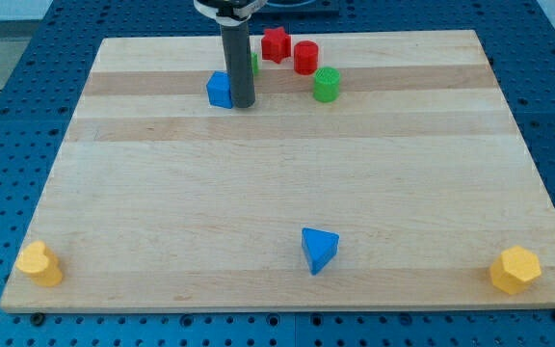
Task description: Push the yellow heart closer to the blue cube
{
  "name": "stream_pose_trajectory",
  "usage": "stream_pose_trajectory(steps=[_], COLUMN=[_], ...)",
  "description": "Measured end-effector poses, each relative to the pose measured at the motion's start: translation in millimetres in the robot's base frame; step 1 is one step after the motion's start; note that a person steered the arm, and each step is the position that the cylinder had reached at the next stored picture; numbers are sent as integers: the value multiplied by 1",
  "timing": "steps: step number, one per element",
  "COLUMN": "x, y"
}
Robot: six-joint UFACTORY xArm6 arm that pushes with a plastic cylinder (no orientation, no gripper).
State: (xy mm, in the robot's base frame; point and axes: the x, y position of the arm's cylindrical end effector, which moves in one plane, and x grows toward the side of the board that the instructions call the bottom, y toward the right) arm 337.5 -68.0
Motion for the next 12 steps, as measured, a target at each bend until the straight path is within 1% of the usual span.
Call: stream_pose_trajectory(steps=[1, 2, 4, 5, 6, 7, 8, 9, 10, 11, 12], x=[-4, -19, -27, 34, 87, 131, 132, 142, 145, 197, 259], y=[12, 37, 37, 57, 11, -66, -160, -235, -237, -236, -236])
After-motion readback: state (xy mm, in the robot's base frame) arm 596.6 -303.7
